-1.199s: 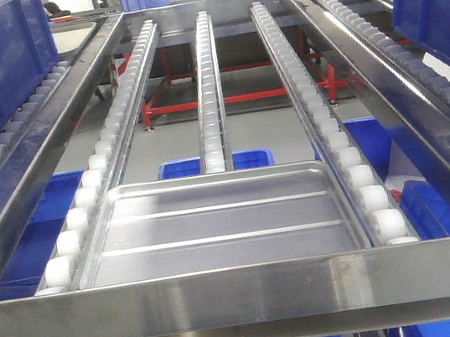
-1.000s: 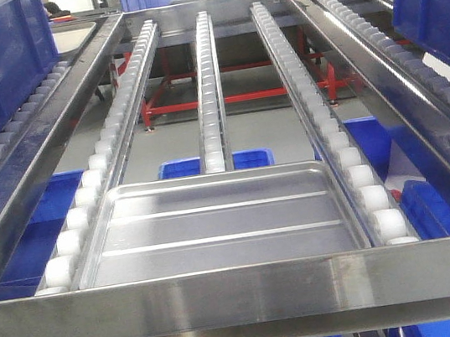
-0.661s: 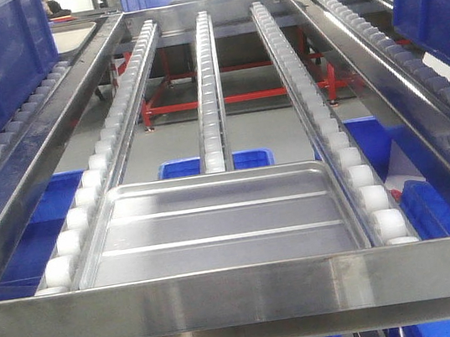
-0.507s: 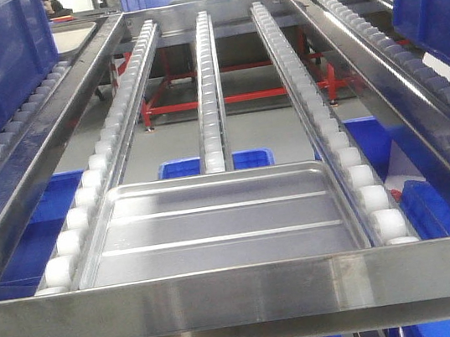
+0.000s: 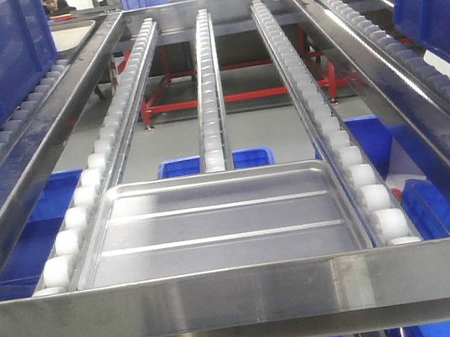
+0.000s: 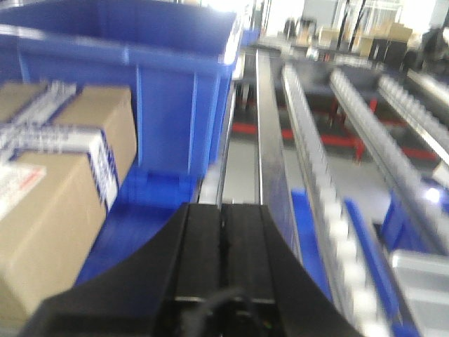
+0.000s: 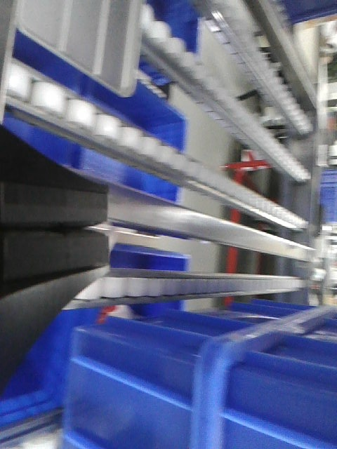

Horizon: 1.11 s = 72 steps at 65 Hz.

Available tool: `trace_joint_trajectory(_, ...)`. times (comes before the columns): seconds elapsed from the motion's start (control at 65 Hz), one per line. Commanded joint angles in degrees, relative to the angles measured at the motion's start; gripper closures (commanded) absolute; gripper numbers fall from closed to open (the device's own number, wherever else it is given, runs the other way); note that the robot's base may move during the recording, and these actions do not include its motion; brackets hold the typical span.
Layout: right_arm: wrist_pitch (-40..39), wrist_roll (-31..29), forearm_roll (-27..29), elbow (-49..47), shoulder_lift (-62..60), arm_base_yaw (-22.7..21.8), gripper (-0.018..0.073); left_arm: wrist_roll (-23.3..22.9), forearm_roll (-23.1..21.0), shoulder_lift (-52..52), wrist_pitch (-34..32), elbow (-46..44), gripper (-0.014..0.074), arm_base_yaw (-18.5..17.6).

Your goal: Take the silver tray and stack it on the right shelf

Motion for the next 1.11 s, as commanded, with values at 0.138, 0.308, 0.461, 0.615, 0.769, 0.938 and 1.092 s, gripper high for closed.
trace_joint_trajectory(0.138,8.7,-0.6,-0.6,-12.9,17.0,0.7,0.0511,-0.3,-3.2,8.3,17.8,-13.4,0.0687,0.0)
trace_joint_trajectory(0.308,14.7,-0.6,-0.6,-21.1,31.6,0.7,0.0511,0.8,-3.5,21.3,34.9,-23.7,0.0687,0.0)
trace_joint_trajectory(0.461,17.4,-0.6,0.6,-26.6,43.1,0.7,0.0511,6.7,-3.8,35.2,46.7,-31.7,0.0687,0.0)
trace_joint_trajectory(0.615,18.1,-0.6,4.2,-27.4,49.5,0.7,0.0511,6.7,-5.3,45.3,46.5,-34.4,0.0687,0.0)
trace_joint_trajectory(0.769,19.1,-0.6,9.7,-27.6,52.8,0.7,0.0511,6.7,-8.8,52.3,43.9,-34.9,0.0687,0.0)
trace_joint_trajectory(0.938,24.6,-0.6,13.5,-30.7,55.7,0.7,0.0503,6.6,-10.9,57.6,40.2,-39.4,0.0687,0.0)
trace_joint_trajectory(1.092,23.0,1.8,13.5,-34.9,58.5,2.2,0.0497,-5.4,-1.9,61.7,38.1,-44.9,0.0689,-3.3)
